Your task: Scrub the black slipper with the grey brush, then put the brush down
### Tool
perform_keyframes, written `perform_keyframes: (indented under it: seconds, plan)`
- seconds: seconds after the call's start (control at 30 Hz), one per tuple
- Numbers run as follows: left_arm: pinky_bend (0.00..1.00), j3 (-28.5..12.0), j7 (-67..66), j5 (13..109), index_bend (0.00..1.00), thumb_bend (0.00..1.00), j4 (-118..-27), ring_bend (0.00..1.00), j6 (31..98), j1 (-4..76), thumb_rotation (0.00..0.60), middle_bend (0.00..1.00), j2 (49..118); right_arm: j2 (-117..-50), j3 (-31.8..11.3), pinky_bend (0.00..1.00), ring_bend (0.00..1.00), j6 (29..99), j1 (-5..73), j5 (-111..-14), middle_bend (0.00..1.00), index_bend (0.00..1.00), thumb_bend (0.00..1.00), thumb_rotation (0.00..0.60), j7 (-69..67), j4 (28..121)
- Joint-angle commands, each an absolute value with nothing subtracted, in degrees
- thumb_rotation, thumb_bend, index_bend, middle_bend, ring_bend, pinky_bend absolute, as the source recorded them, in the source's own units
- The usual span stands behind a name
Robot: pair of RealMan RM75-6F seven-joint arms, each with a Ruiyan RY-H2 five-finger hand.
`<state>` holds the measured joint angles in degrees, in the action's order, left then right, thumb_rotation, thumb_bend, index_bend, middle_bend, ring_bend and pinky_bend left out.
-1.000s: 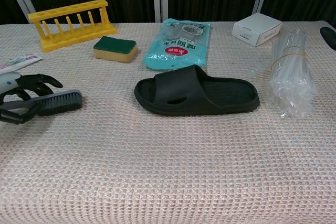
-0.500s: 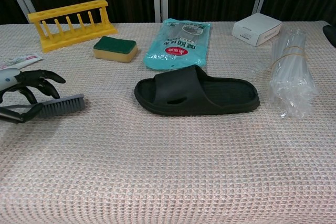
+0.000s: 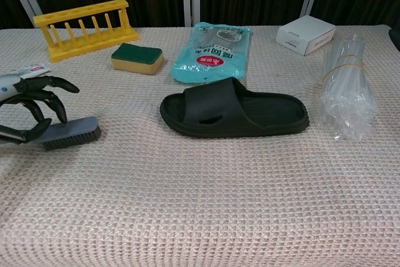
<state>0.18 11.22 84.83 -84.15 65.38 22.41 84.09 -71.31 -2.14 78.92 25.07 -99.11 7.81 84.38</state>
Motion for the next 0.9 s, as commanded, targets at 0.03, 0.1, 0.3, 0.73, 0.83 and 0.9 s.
perform_keyframes:
  seconds: [0.03, 0.1, 0.3, 0.73, 0.83, 0.9]
  plan:
    - [0.4, 0.1, 10.8, 85.2, 0.17, 0.53, -85.2, 0.3, 66.5, 22.0, 0.6, 0.4, 83.2, -71.1, -2.1, 0.0, 0.0, 79.5, 24.7, -99.2, 0.0, 0.0, 0.61, 0.6, 7.6, 84.4]
    - [0.4, -0.4, 9.6, 85.3, 0.17, 0.52, -86.0, 0.29, 68.4, 21.3, 0.6, 0.37, 82.4, -70.8, -2.0, 0.0, 0.0, 80.5, 24.1, -99.4, 0.0, 0.0, 0.61, 0.6, 7.4, 84.3]
    - [0.32, -0.8, -2.4, 85.4, 0.17, 0.4, -88.2, 0.2, 78.5, 16.3, 0.559, 0.25, 77.4, -69.5, -0.5, 0.0, 0.0, 85.2, 18.9, -97.5, 0.0, 0.0, 0.58, 0.6, 6.5, 82.2]
    - [0.25, 1.3, -20.5, 83.9, 0.17, 0.02, -85.2, 0.14, 97.5, 2.0, 0.018, 0.19, 72.8, -71.4, 2.3, 0.0, 0.0, 88.5, 6.1, -87.0, 0.0, 0.0, 0.48, 0.6, -2.9, 70.8]
    - [0.25, 2.1, -18.7, 84.1, 0.17, 0.01, -84.4, 0.14, 97.5, 0.7, 0.007, 0.19, 72.6, -72.0, 2.3, 0.0, 0.0, 89.5, 5.1, -87.5, 0.0, 0.0, 0.48, 0.6, -4.6, 68.8]
    - [0.25, 2.6, -17.0, 84.1, 0.17, 0.01, -84.1, 0.13, 97.0, -0.1, 0.0, 0.19, 72.3, -72.1, 2.3, 0.0, 0.0, 90.0, 4.6, -88.0, 0.0, 0.0, 0.48, 0.6, -5.3, 68.2]
